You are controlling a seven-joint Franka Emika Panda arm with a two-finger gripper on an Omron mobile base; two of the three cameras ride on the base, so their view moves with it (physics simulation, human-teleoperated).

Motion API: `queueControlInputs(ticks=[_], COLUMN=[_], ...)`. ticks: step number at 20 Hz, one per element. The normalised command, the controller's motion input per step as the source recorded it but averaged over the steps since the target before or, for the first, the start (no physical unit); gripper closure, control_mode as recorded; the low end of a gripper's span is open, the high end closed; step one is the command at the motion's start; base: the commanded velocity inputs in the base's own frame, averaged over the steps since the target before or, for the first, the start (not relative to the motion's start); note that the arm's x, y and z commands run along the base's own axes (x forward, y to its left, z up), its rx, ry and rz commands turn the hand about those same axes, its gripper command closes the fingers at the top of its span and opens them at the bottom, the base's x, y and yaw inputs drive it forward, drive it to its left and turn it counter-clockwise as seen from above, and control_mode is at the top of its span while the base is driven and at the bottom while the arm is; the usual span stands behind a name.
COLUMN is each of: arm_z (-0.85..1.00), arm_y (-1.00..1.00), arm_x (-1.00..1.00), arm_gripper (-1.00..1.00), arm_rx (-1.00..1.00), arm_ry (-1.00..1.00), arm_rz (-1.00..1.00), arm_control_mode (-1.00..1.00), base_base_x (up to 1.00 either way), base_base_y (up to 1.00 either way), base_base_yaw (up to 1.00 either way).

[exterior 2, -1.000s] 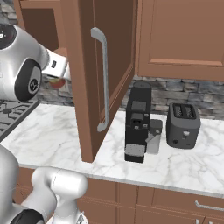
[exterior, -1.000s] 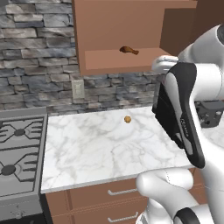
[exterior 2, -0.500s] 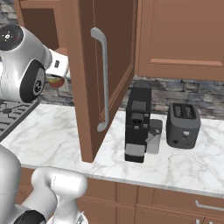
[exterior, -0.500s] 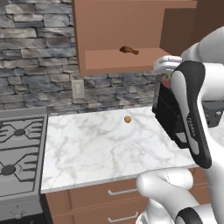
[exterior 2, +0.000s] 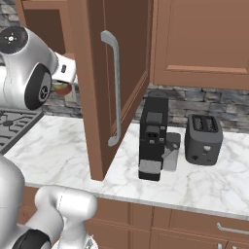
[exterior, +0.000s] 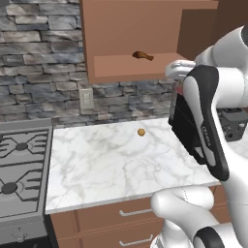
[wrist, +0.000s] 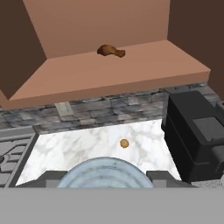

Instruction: Pick the cereal and canned food from the counter and place them in the cabinets closest to them.

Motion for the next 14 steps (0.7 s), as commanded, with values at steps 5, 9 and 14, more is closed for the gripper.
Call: queueControlInputs(ticks=[5, 9, 14], arm_z=[0.0, 0.0, 0.0], arm_y=[0.12, 0.12, 0.1], arm_x=[0.23, 0.24, 0.2], arm_gripper=[1.0, 1.0, 1.0], arm_rx=[0.0, 0.0, 0.0], arm_ry=[0.0, 0.0, 0.0], arm_rz=[0.0, 0.0, 0.0], arm_control_mode=[-1.0, -1.0, -1.0], base_base_x=[0.0, 0.0, 0.0], base_base_y=[0.0, 0.0, 0.0], base_base_yaw=[0.0, 0.0, 0.0])
